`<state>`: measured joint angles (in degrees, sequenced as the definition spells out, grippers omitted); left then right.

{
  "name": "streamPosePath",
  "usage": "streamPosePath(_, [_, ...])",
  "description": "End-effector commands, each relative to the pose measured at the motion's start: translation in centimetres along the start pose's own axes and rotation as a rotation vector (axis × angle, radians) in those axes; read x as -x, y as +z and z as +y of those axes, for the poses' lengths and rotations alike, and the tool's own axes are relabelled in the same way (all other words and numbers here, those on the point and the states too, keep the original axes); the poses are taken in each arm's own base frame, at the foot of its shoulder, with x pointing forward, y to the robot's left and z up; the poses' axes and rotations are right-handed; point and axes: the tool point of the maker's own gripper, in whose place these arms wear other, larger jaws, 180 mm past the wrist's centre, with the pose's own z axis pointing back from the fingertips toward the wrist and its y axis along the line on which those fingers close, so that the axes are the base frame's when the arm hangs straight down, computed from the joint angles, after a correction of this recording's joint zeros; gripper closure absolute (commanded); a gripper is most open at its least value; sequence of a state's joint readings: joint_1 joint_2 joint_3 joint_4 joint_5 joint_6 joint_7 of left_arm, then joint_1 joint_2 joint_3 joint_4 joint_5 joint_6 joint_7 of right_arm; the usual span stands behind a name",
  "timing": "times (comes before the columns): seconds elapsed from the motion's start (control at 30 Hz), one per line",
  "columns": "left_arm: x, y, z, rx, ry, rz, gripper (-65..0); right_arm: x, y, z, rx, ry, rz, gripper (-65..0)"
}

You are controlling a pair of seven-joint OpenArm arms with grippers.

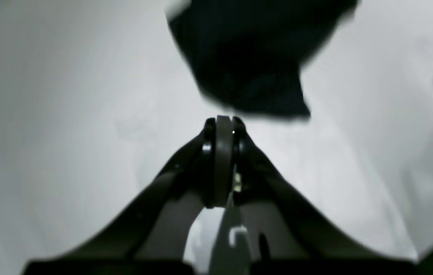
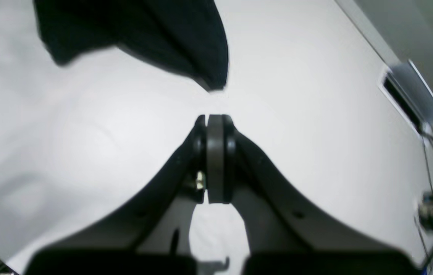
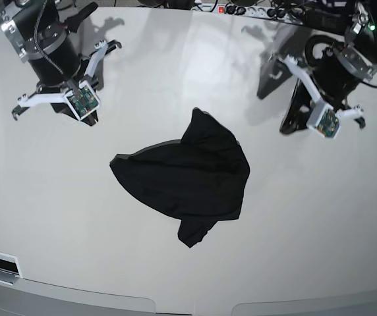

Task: Layout the t-shirt on the table in an organized manner, then fold the t-shirt properly
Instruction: 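Lower the right gripper onto the black t-shirt and grasp its edge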

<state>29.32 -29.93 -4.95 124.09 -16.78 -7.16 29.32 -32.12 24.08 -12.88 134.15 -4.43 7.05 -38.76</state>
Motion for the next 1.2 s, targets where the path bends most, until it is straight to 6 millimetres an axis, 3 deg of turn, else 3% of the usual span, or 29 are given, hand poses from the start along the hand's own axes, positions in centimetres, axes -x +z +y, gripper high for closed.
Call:
streamPosePath(0.0, [-1.2,0.1,0.2,-0.005,-0.006,-0.048,0.0,-1.1,-0.3,-0.3,-0.005,0.004,-0.045,0.0])
streamPosePath(0.2, [-0.2,-2.6,0.5,0.037,0.054,-0.054,0.0,-3.3,-3.4,-0.2,-0.099,-0.002,-0.131,0.0])
streamPosePath(0.3, [1.2,-4.5,1.7,0.032,0.1,-0.028,0.0,-3.8,-5.7,-0.2,-0.143,-0.014,-0.142,0.0])
streamPosePath(0.5, [2.8,-6.8,4.0,0.009,0.131,0.011,0.0,-3.9,-11.8,0.7,-0.274,-0.055,-0.115,-33.6])
streamPosePath(0.6, [2.7,-7.2,4.7,-0.002,0.131,0.01,0.0,-4.2,-14.7,1.1,-0.314,-0.099,-0.091,-39.2])
streamPosePath(0.83, [2.4,-7.4,4.9,-0.005,0.129,0.004,0.0,-2.8,-20.5,2.6,-0.388,-0.2,0.036,-38.4])
streamPosePath(0.93, [2.4,-7.4,4.9,-0.005,0.129,0.004,0.0,-1.7,-22.0,2.8,-0.42,-0.207,0.09,-26.3])
streamPosePath(1.03, [2.4,-7.4,4.9,-0.006,0.129,0.004,0.0,-1.7,-22.3,2.7,-0.444,-0.191,0.104,0.0])
streamPosePath(1.17, [2.3,-7.4,4.9,-0.006,0.128,0.002,0.0,-4.3,-22.2,0.4,-0.372,-0.184,0.086,0.0])
